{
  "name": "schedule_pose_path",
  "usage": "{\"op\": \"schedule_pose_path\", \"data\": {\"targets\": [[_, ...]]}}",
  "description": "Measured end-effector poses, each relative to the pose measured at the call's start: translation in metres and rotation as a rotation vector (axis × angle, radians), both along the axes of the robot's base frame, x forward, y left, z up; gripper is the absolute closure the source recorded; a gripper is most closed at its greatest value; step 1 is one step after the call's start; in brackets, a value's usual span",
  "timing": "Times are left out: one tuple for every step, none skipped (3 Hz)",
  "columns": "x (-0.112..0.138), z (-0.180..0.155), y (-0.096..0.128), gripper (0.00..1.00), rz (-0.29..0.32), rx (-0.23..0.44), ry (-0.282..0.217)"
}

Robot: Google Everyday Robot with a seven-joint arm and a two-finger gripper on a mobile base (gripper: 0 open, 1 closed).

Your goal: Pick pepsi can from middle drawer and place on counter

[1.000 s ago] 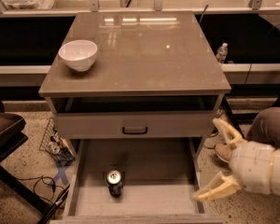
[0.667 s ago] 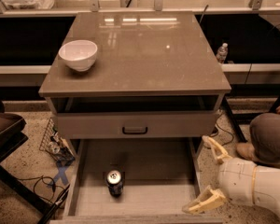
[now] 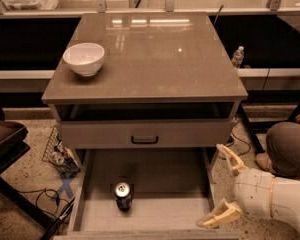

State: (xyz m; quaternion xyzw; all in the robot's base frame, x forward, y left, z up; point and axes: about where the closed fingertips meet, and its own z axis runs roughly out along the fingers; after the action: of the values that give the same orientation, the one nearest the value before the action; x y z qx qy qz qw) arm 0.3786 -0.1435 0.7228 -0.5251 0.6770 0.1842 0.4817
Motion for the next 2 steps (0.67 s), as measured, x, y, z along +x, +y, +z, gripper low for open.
{"op": "schedule_pose_path", "data": {"targets": [[0.008, -0.014, 0.009, 0.00, 0.014, 0.011, 0.019], [0.041, -0.069, 0.054, 0.00, 0.059, 0.083, 0.052]]}}
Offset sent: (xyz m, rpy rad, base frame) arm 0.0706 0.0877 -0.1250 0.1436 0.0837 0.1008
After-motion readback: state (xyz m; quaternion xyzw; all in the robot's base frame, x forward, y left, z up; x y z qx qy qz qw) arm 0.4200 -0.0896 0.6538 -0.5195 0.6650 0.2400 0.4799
